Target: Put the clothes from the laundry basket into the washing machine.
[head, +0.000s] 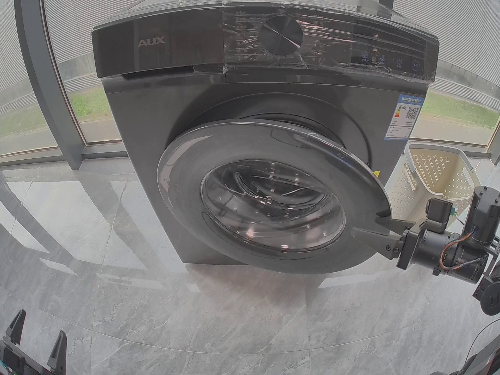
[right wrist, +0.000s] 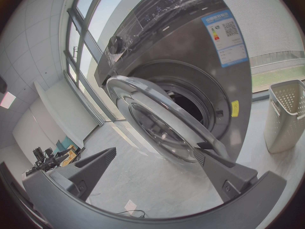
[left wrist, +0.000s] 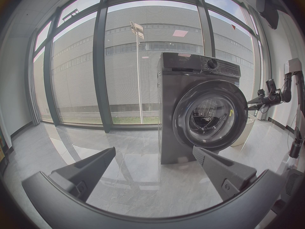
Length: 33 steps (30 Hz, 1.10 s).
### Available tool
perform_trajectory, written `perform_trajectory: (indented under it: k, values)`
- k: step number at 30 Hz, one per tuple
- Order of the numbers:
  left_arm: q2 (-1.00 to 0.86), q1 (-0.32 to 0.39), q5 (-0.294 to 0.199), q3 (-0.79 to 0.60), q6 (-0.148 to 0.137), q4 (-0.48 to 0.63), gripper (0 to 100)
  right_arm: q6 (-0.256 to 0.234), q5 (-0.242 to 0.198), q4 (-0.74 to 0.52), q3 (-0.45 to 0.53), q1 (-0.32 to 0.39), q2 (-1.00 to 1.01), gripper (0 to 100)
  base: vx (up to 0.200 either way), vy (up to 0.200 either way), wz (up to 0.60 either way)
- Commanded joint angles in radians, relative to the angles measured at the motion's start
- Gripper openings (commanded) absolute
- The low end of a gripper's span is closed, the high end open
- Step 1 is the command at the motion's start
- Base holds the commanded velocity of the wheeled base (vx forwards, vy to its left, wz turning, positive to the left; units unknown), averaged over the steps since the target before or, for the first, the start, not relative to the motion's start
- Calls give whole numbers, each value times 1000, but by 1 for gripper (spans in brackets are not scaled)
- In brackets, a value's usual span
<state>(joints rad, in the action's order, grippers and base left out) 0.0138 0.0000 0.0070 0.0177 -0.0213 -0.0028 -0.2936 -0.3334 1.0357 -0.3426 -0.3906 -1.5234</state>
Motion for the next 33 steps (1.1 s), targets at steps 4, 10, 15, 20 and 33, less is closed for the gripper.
perform_trajectory:
  k: [4,10,15,20,33]
  values:
    - [-14,0,2,-18,0,0,100,5,90,79,-42,6,-46,100,0,0,0]
    - [-14,0,4,-18,1,0,100,7,111,113,-6,-7,-44,100,0,0,0]
    - [-14,0,5,-18,3,0,100,33,111,113,33,-33,-38,100,0,-200,0]
    - [-14,0,4,-18,3,0,100,41,108,122,51,-66,-37,100,0,-40,0]
    - [-14,0,2,-18,3,-2,100,39,106,193,45,-122,-35,100,77,0,0]
